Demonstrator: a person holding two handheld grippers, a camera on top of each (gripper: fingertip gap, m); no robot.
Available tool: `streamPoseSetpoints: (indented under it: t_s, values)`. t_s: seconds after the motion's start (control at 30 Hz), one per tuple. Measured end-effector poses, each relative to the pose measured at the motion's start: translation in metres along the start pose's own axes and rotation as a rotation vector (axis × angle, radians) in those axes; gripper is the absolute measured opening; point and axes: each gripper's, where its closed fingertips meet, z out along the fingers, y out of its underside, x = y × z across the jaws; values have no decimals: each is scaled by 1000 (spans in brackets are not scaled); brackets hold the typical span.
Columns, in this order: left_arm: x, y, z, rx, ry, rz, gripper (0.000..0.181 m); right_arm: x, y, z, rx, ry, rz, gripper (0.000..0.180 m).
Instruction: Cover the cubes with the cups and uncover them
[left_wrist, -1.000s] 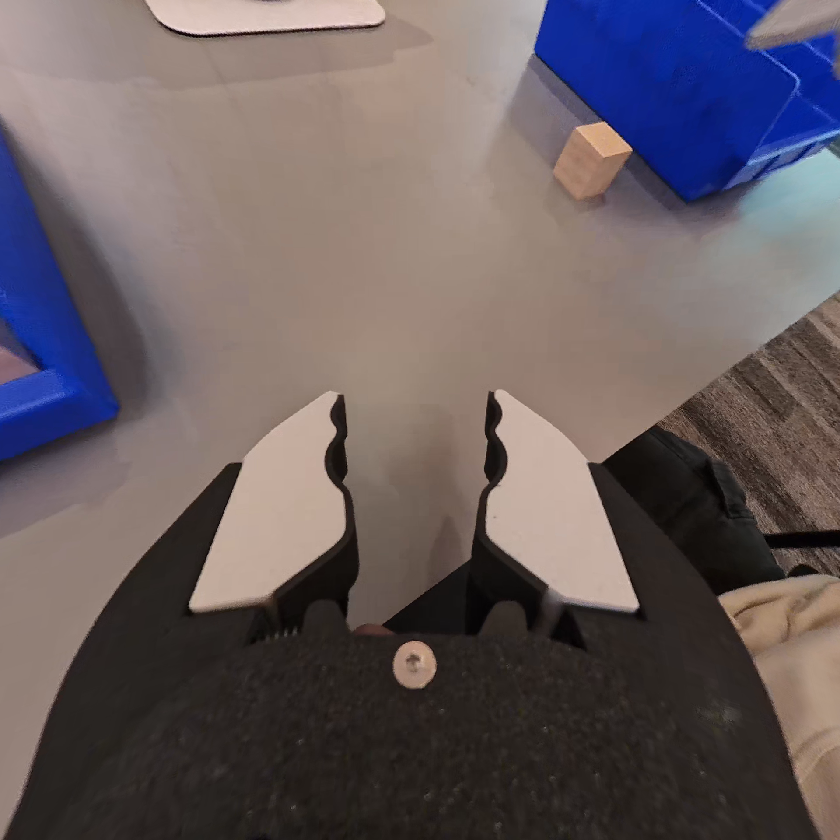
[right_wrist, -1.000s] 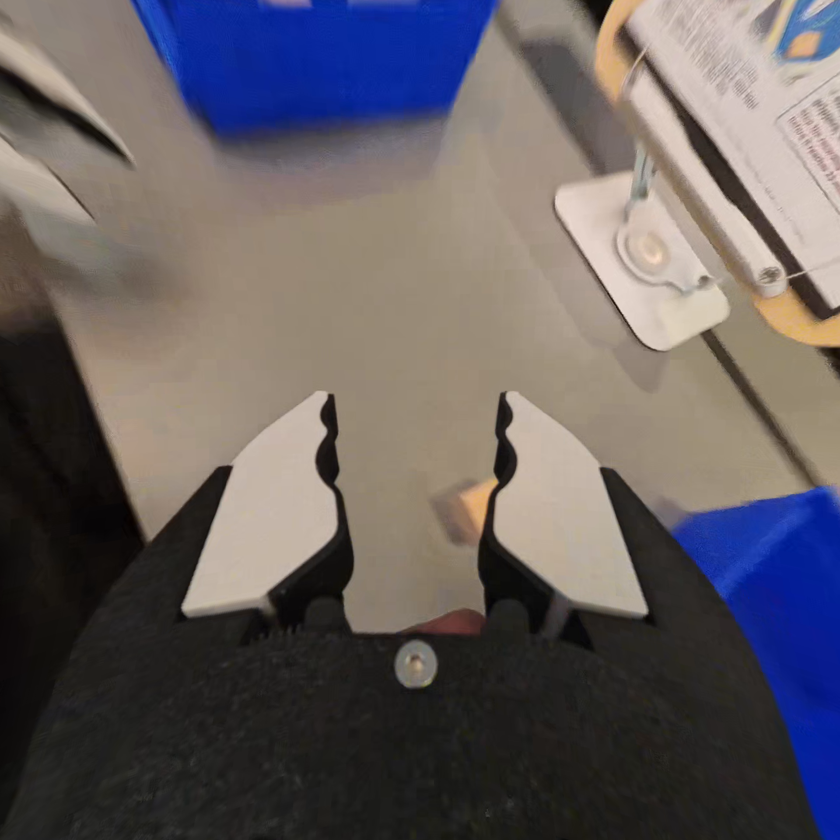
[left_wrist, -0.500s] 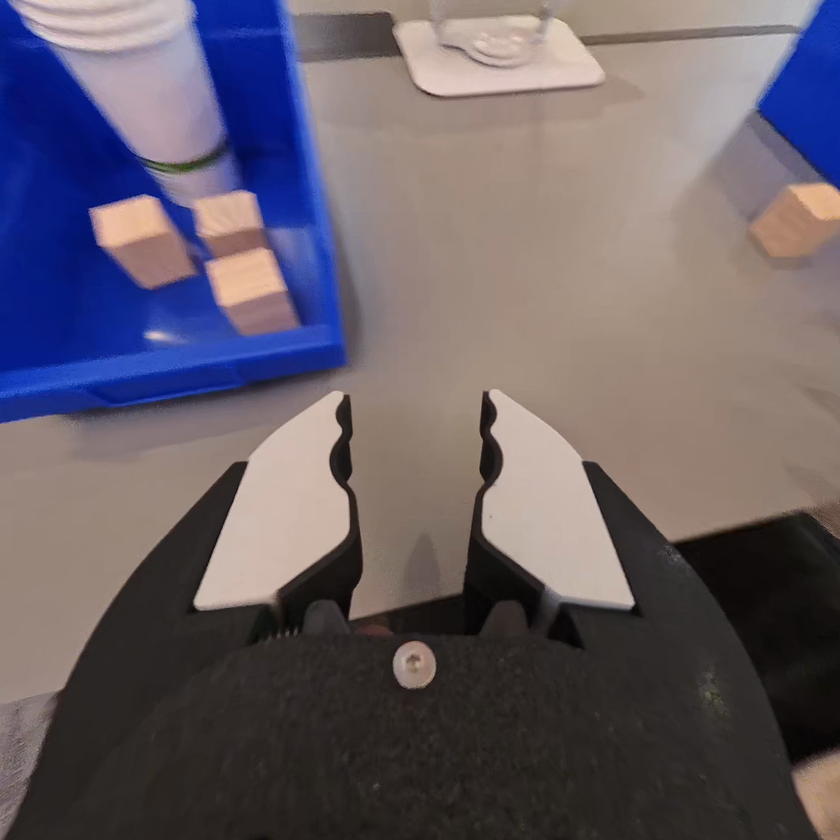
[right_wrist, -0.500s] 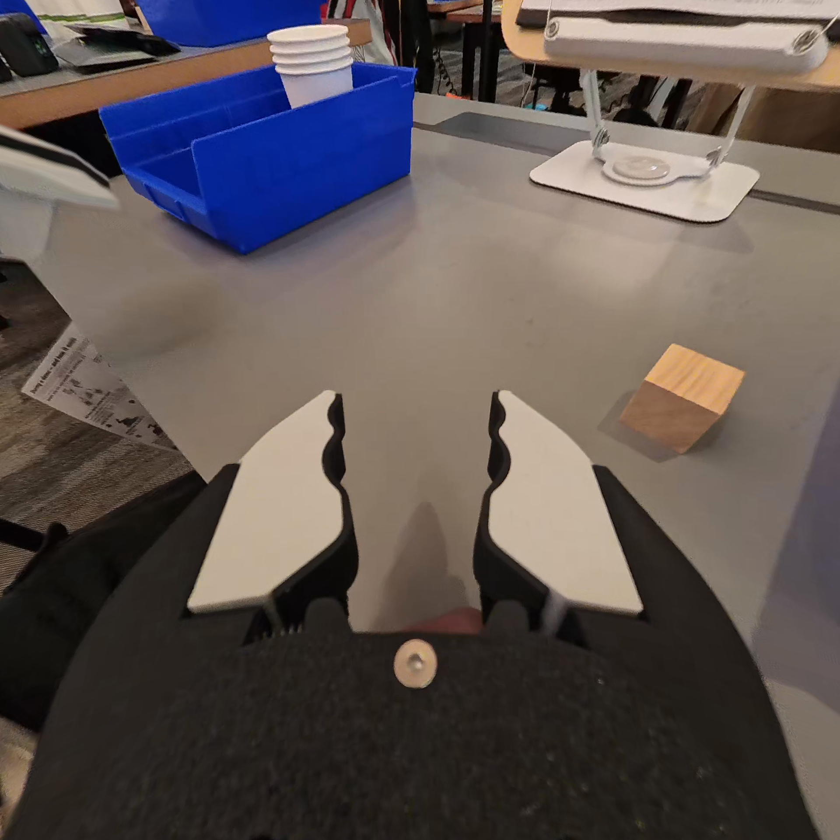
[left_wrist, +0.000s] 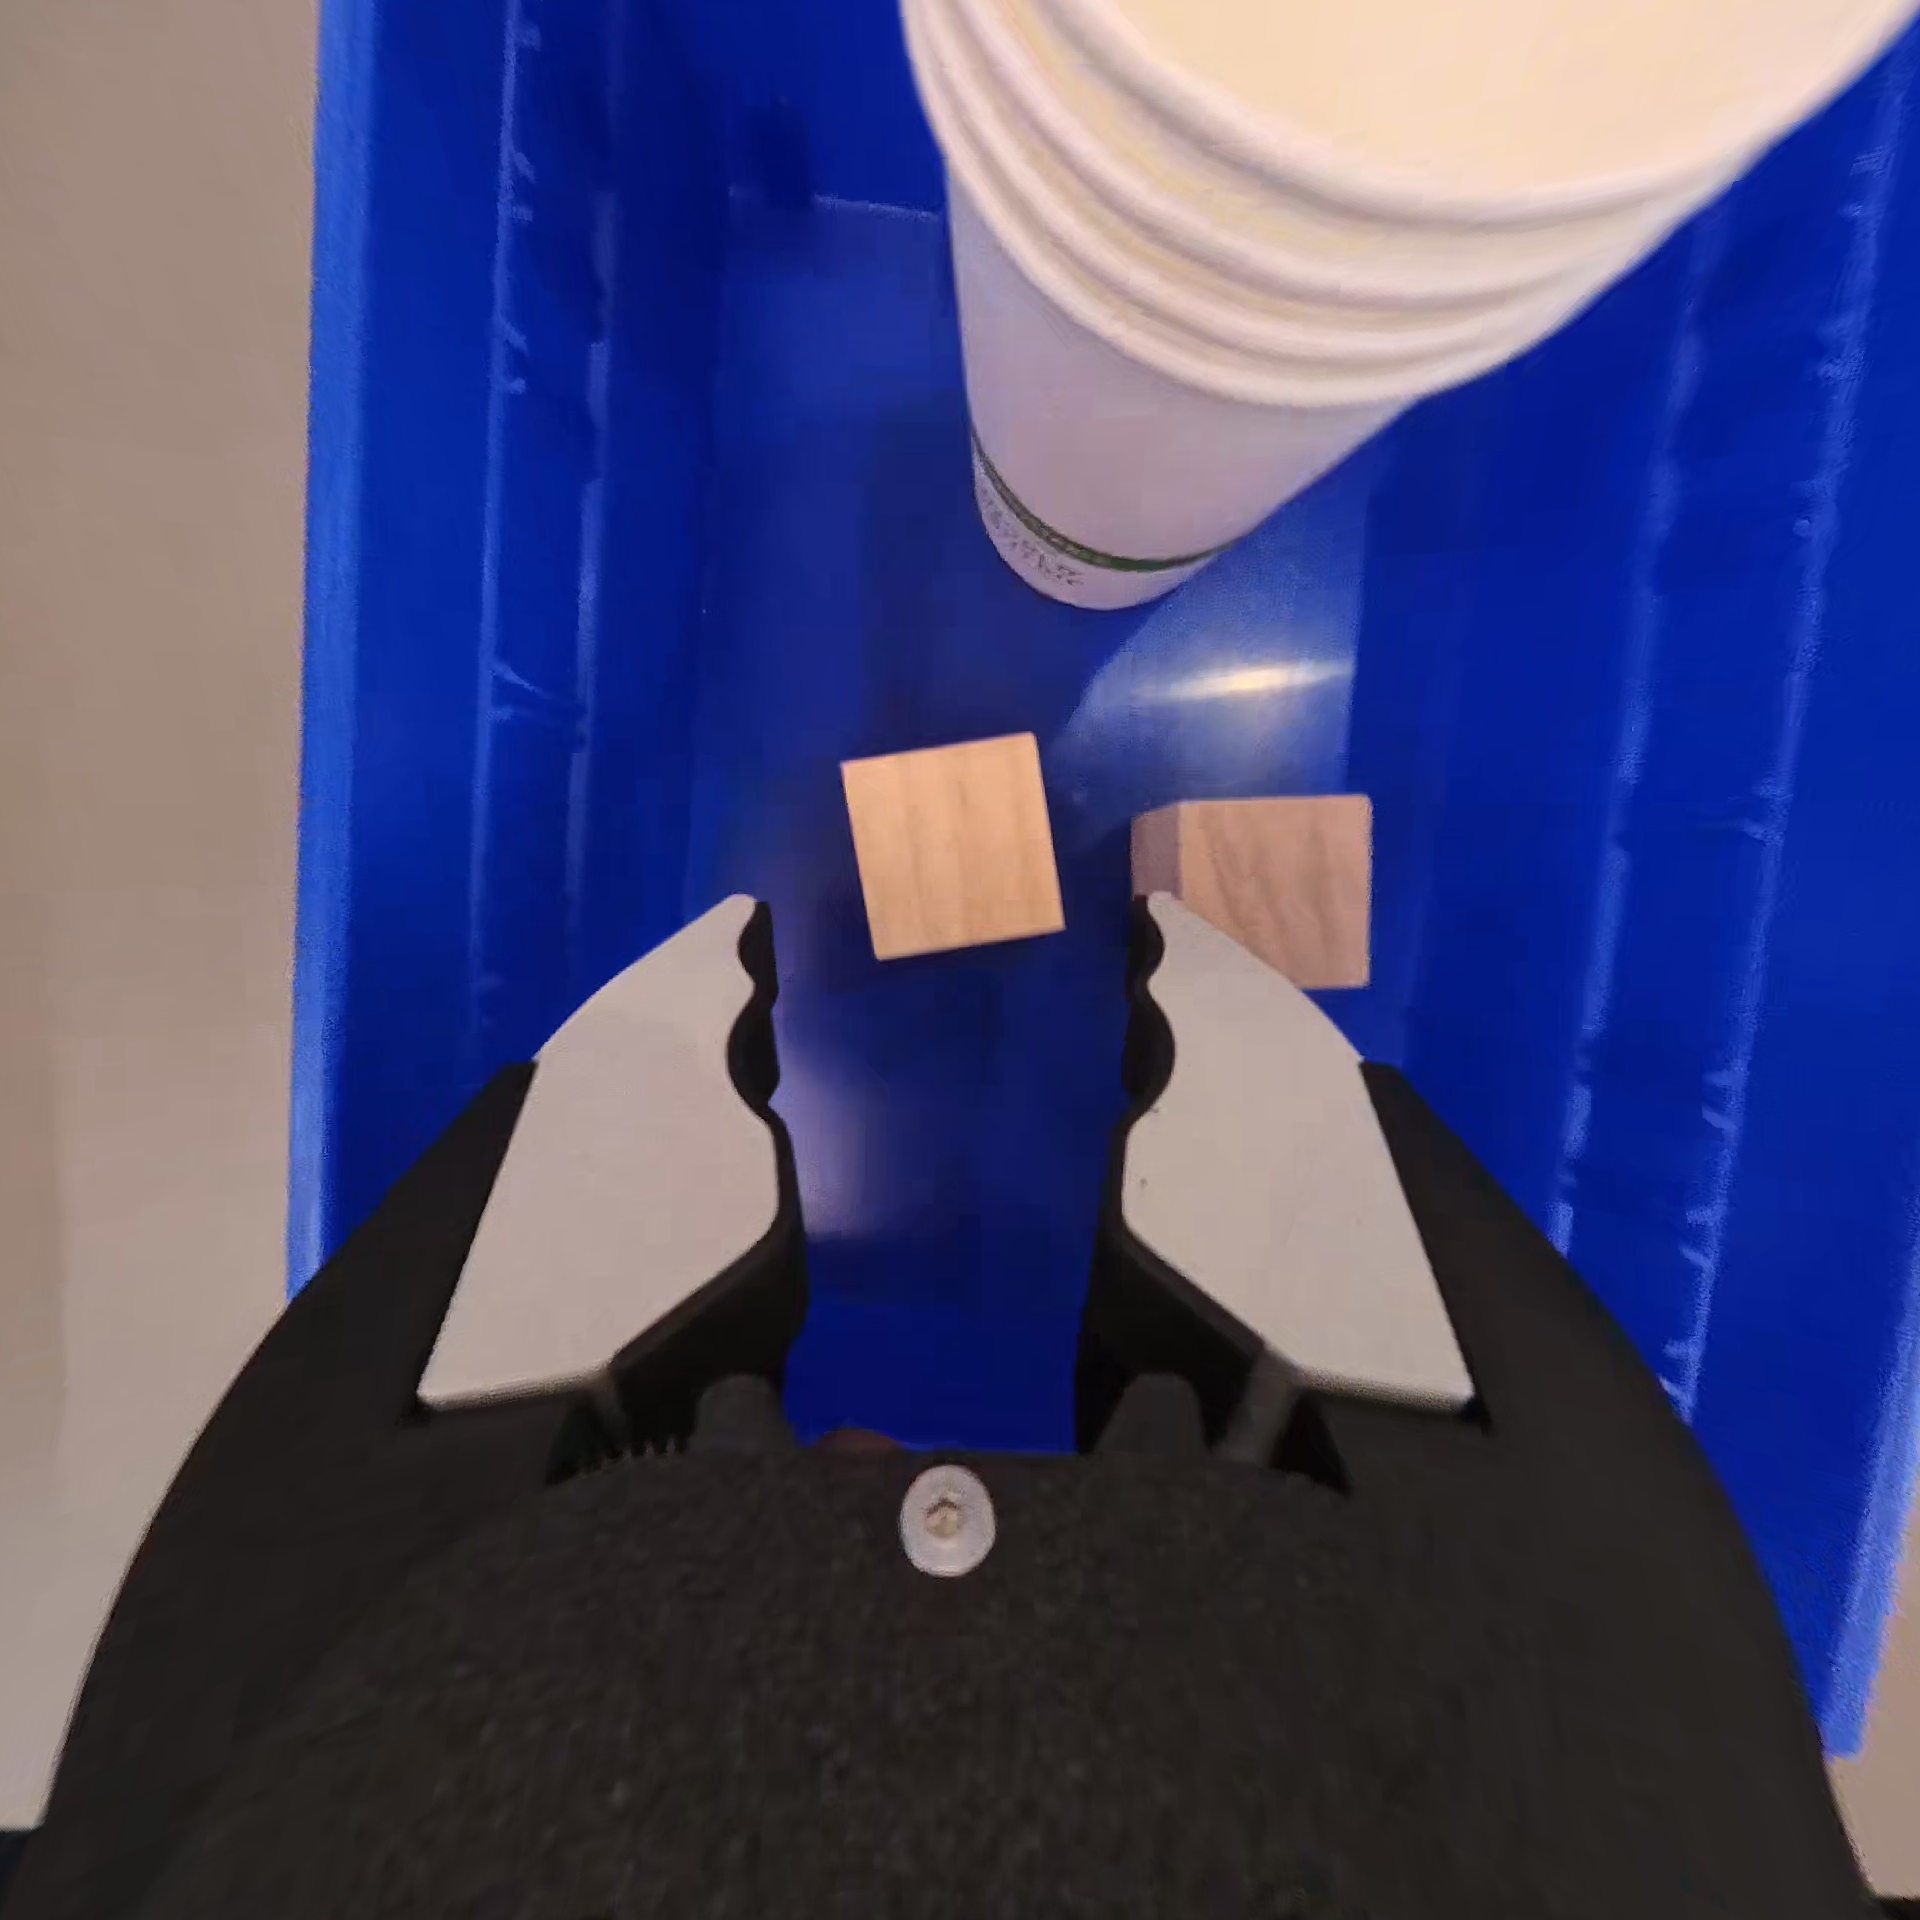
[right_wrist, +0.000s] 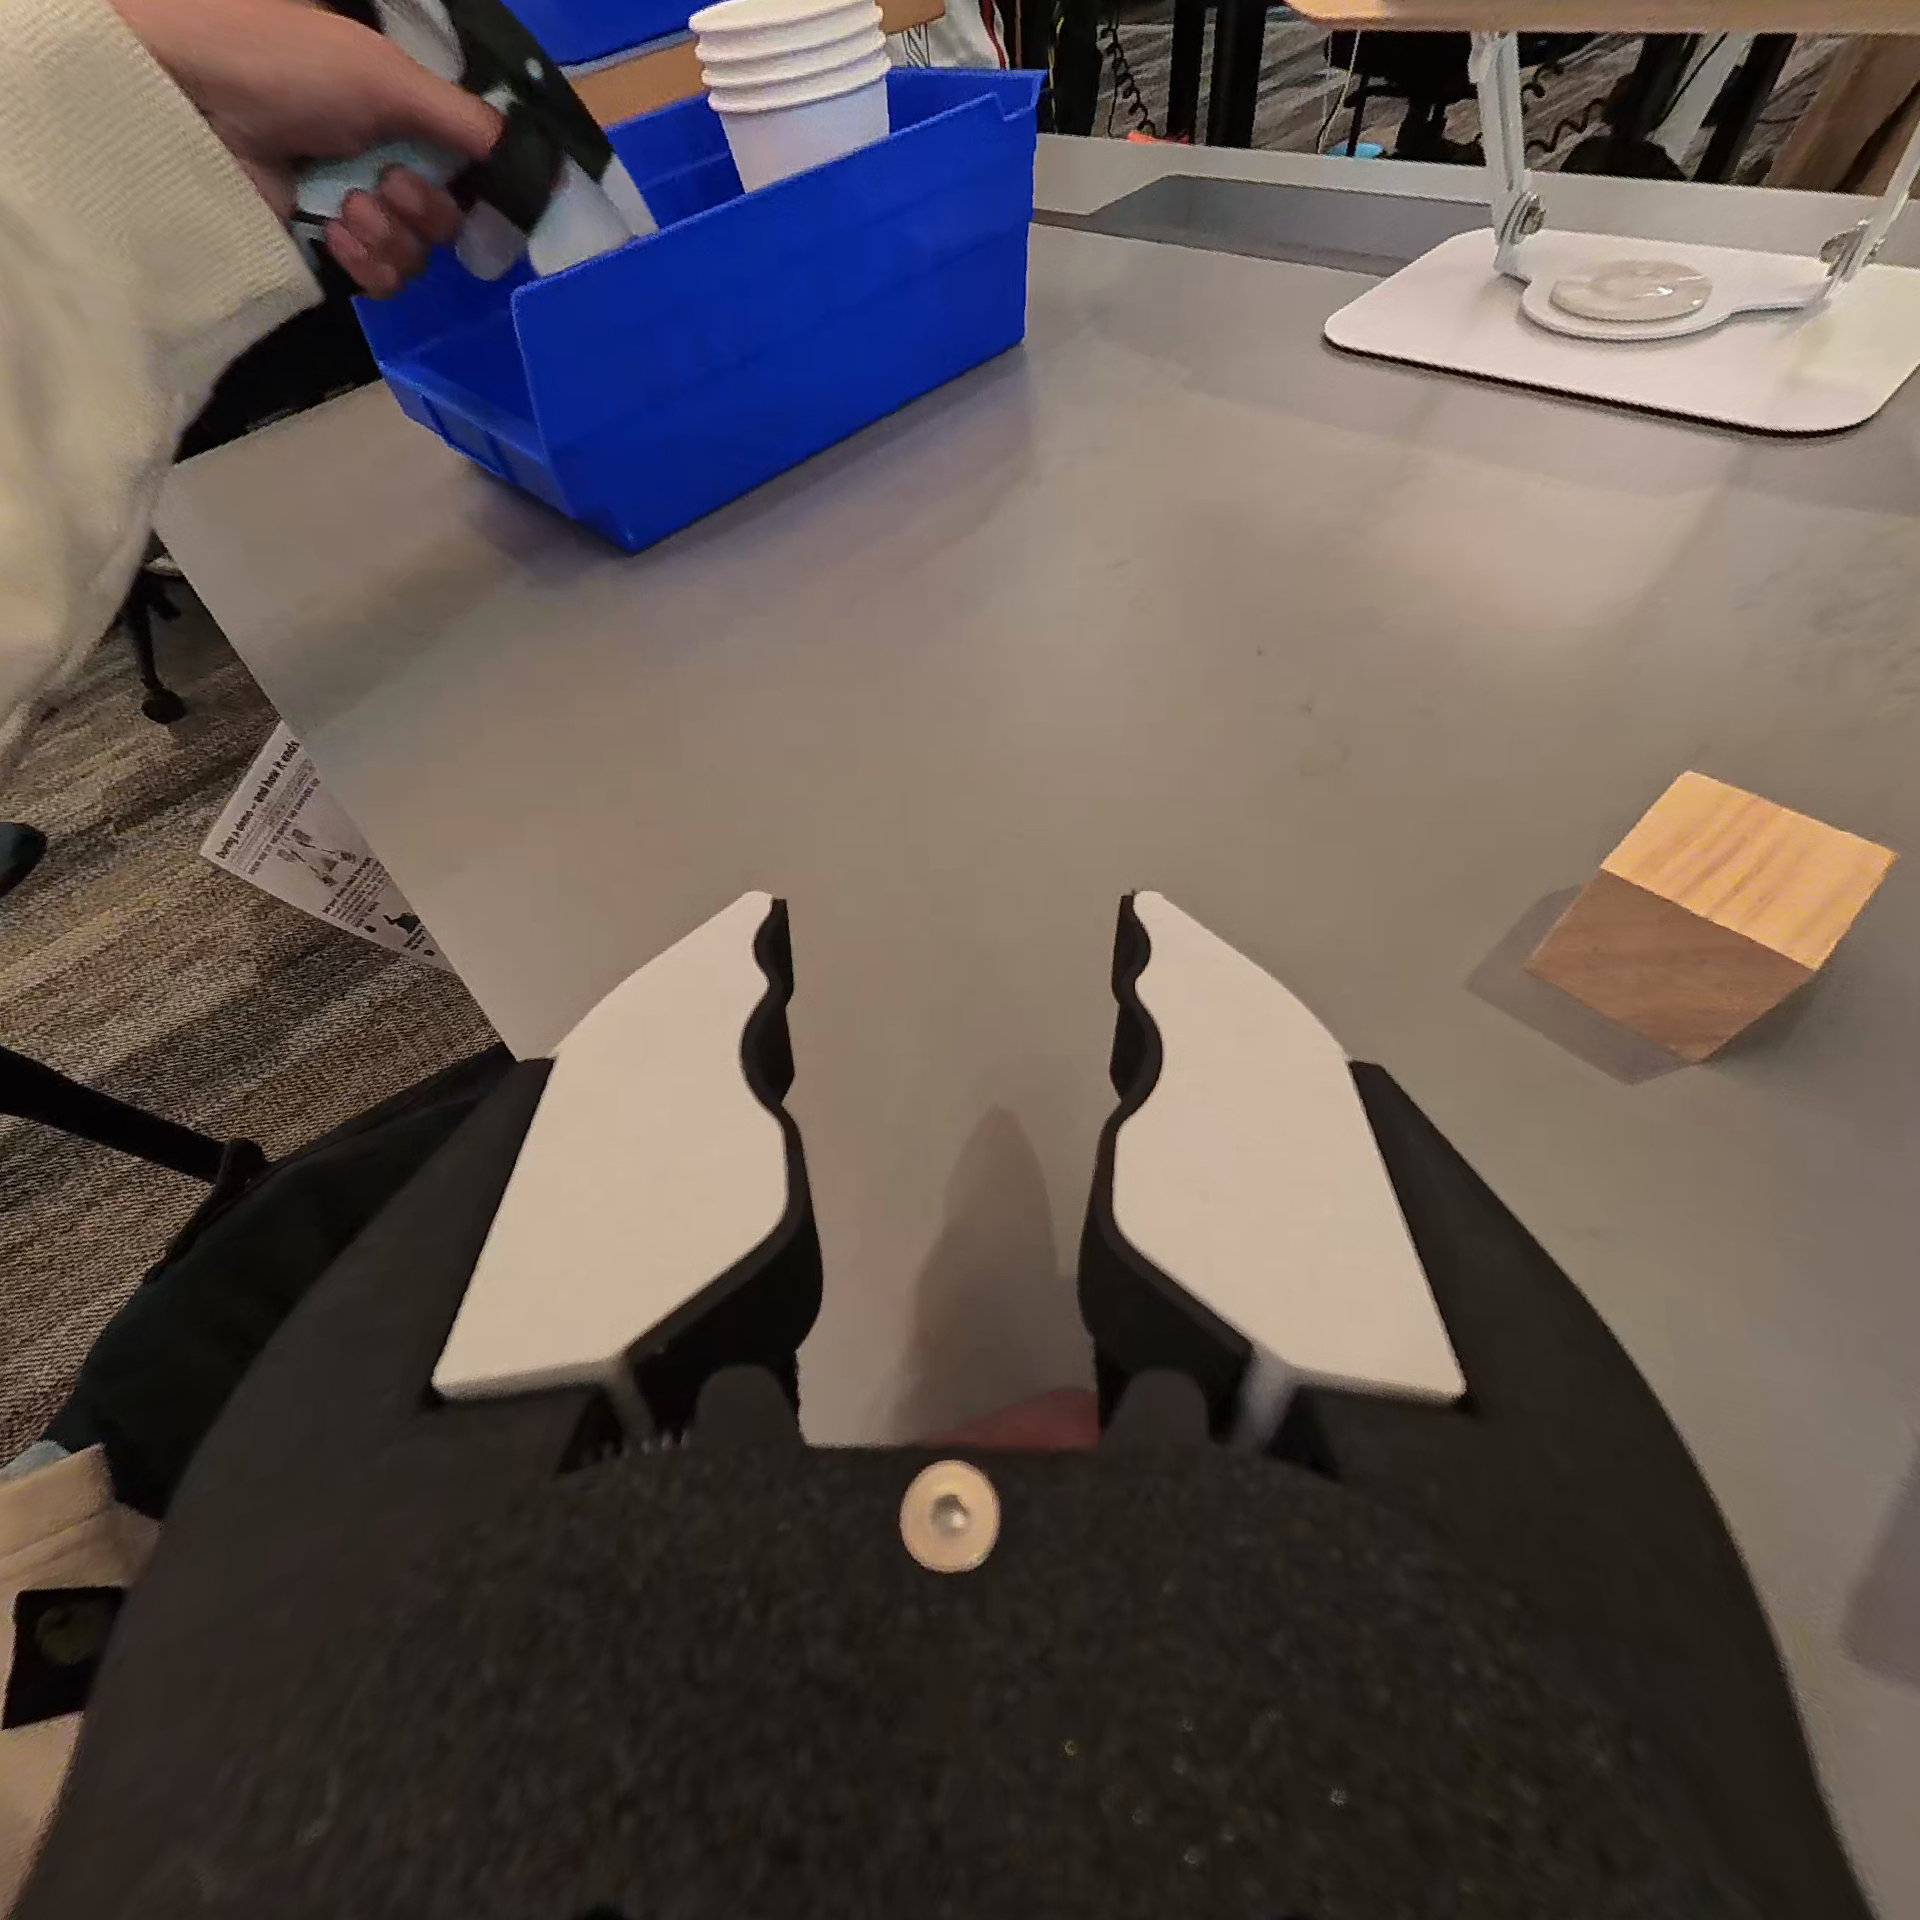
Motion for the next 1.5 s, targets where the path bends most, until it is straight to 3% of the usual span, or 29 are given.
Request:
streamPoseSetpoints:
  t_s: [0.17, 0.23, 0.4, 0.6, 0.77, 0.87, 1.1, 1.3, 1.5]
  values:
    - [-8, 6, 27, -100, -20, 21, 62, 0, 4, -1, -15, -14, 16, 59]
    - [-3, 9, 34, -114, 8, 33, 52, -1, 6, 0, -24, -19, 14, 59]
    - [1, 14, 28, -119, 24, 95, 45, -2, 6, 0, -38, -19, 2, 58]
    - [11, -2, -51, 74, 4, 187, 45, 2, -1, -6, -24, -3, -7, 56]
    - [91, 12, -123, 206, 173, 410, 45, 4, -3, -10, -25, 8, -17, 55]
    - [142, 35, -137, 207, 240, 564, 45, 4, -6, -11, -23, 18, -32, 54]
    - [252, 90, -76, 23, 321, 846, 45, 3, -10, -13, -22, 26, -52, 51]
    - [260, 93, -17, -68, 221, 712, 45, 0, -4, -11, -43, 18, -58, 51]
    - [258, 94, 6, -70, 212, 634, 45, -1, 2, -9, -69, 17, -64, 51]
